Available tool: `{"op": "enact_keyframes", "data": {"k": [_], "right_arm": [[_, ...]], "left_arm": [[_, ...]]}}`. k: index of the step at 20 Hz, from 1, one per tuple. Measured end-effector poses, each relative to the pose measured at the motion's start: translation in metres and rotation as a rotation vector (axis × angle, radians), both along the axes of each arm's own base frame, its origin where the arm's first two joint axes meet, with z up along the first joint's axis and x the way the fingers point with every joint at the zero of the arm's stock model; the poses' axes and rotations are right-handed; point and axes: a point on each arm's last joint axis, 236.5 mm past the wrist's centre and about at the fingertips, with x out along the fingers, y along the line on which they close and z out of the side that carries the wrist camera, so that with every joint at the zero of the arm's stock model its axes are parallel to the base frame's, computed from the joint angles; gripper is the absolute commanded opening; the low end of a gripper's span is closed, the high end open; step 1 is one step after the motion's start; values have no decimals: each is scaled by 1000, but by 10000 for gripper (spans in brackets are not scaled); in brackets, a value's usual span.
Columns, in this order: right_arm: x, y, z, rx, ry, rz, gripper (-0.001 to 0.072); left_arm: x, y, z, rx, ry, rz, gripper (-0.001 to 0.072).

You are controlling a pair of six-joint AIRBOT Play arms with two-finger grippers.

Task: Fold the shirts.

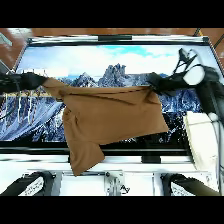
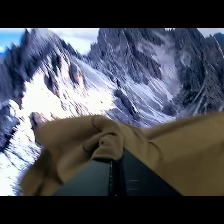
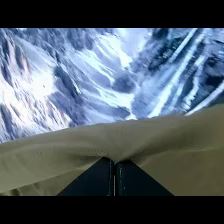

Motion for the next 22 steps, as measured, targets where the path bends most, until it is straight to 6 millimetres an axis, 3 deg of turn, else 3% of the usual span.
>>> {"op": "enact_keyframes", "data": {"k": [1,2,3,5,7,8,10,11,12,13,14,15,16,17,18,19,21,22], "right_arm": [[13,6,-10,36,-5,-20,137],[21,10,-19,62,1,-36,417],[28,13,-29,81,7,-49,560],[34,18,-43,102,23,-48,565],[36,19,-41,111,14,-10,565],[36,12,-35,99,5,17,565],[30,-12,-15,63,-9,58,564],[23,-30,-7,34,-4,66,563],[13,-54,0,-8,9,65,563],[1,-76,5,-44,31,61,562],[-15,-97,7,-86,69,64,562],[-32,-113,6,-118,114,71,562],[-52,-128,2,-143,166,80,562],[-71,-139,-5,-157,218,88,562],[-89,-145,-13,-160,268,98,562],[-105,-146,-22,-150,307,111,563],[-129,-144,-43,-117,372,122,562],[-138,-141,-53,-98,396,124,562]], "left_arm": [[5,-4,-14,-29,37,-4,35],[9,-9,-28,-54,75,-10,89],[12,-13,-39,-74,104,-16,227],[16,-23,-59,-101,159,-32,716],[18,-25,-68,-120,193,-32,720],[19,-19,-69,-130,212,-20,680],[16,3,-67,-127,261,12,362],[11,17,-69,-112,298,28,361],[1,33,-73,-94,350,42,314],[-12,46,-81,-76,413,52,130],[-29,58,-91,-55,482,55,87],[-45,65,-99,-47,541,55,90],[-63,69,-111,-47,601,59,195],[-80,70,-123,-50,653,63,459],[-100,69,-140,-58,716,66,560],[-121,64,-158,-72,782,64,550],[-160,51,-189,-103,894,29,445],[-179,43,-203,-118,941,2,445]]}}
